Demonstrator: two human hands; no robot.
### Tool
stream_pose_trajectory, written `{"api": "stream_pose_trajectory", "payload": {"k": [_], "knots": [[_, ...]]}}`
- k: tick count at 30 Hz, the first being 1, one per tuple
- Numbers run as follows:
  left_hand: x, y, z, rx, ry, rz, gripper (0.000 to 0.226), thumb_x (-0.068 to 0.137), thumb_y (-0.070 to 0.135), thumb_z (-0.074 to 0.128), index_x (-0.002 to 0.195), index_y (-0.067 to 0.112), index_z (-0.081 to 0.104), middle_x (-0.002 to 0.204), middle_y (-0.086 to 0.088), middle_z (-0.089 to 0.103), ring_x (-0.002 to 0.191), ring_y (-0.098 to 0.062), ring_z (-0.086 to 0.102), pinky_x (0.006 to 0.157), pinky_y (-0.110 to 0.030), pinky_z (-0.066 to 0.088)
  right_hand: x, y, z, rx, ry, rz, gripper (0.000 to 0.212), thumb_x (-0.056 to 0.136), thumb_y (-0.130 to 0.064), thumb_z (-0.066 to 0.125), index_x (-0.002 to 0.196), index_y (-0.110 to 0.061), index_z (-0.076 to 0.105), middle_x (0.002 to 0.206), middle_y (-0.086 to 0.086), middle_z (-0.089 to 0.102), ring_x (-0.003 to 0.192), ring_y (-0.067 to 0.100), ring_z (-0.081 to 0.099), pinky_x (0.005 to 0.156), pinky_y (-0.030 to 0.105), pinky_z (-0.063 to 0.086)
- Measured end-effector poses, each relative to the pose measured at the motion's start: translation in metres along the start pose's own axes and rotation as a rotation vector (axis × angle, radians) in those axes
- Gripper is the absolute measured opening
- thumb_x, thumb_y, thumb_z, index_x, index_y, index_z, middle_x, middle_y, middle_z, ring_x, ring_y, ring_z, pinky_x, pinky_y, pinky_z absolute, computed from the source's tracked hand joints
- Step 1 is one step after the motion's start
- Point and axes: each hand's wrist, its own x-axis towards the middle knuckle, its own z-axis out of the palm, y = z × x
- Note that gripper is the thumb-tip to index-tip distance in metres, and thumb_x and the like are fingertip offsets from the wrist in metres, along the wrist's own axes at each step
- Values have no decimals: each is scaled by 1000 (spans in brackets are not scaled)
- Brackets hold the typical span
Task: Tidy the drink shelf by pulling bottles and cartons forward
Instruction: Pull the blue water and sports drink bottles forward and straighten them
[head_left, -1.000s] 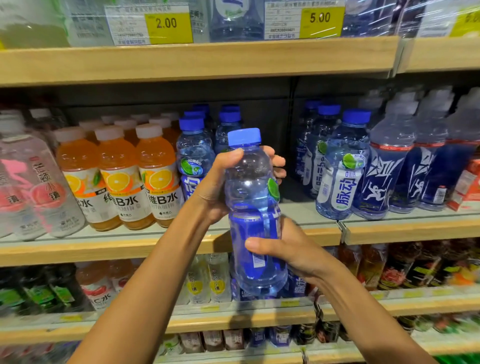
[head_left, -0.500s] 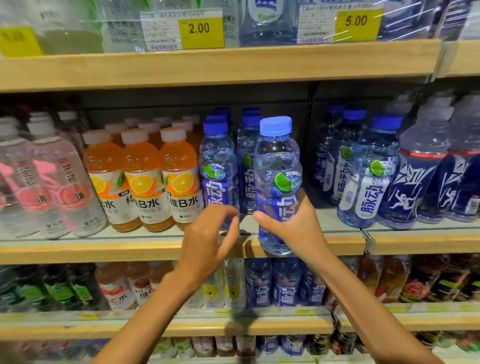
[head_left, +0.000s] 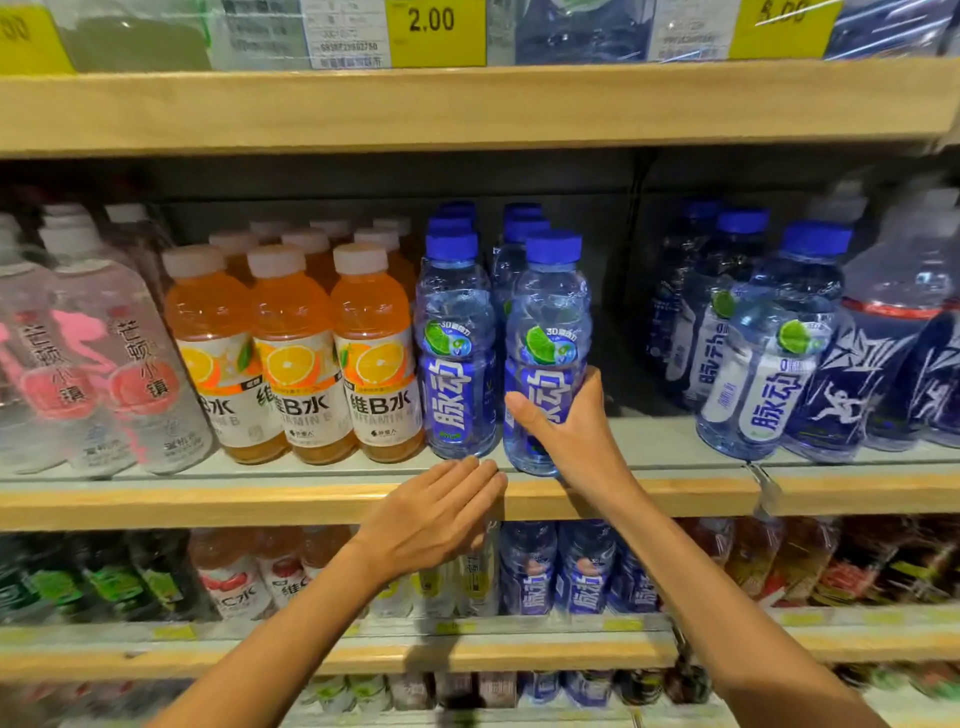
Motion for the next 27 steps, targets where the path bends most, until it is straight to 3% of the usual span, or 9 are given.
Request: {"api": "stream_pose_trajectory", "payload": {"k": [6, 13, 16, 20, 23, 27], "knots": [[1, 1, -1, -13, 26, -4, 37, 100, 25, 29, 125, 4, 48, 114, -14, 69, 101, -26, 68, 89, -34, 52, 8, 5, 5, -114, 38, 13, 69, 67, -58, 70, 111, -23, 31, 123, 4, 43, 123, 21, 42, 101, 38, 42], [3, 2, -4, -12, 15, -32, 36, 95, 26, 40, 123, 5, 49, 114, -14, 69, 100, -26, 68, 89, -34, 52, 17, 6, 10, -164, 72, 59, 70, 74, -51, 72, 118, -16, 30, 130, 8, 39, 128, 24, 39, 105, 48, 40], [6, 3, -4, -26, 8, -54, 35, 98, 25, 33, 122, 5, 50, 112, -14, 70, 99, -26, 68, 88, -34, 53, 14, 7, 12, -169, 82, 54, 73, 76, -51, 70, 123, -13, 29, 132, 8, 37, 129, 25, 36, 106, 48, 38], [9, 4, -8, -59, -22, -78, 44, 100, 25, 30, 114, 4, 67, 110, -15, 70, 96, -28, 69, 85, -34, 55, 10, 5, 18, -205, 137, 29, 68, 77, -50, 71, 118, -12, 31, 126, 7, 39, 124, 22, 35, 98, 32, 35], [15, 8, -12, -86, -20, -120, 37, 93, 22, 43, 107, 3, 72, 108, -15, 71, 95, -28, 70, 86, -35, 54, 7, 2, 14, -218, 129, 11, 61, 78, -47, 71, 113, -14, 34, 117, 2, 38, 118, 19, 39, 89, 24, 32], [39, 25, -14, -143, 55, -180, 29, 85, 16, 55, 100, -1, 72, 104, -15, 71, 91, -29, 69, 92, -34, 47, -12, 0, -21, -176, 217, -99, 59, 84, -35, 70, 129, -15, 39, 121, -3, 43, 112, 8, 46, 90, 20, 38]]}}
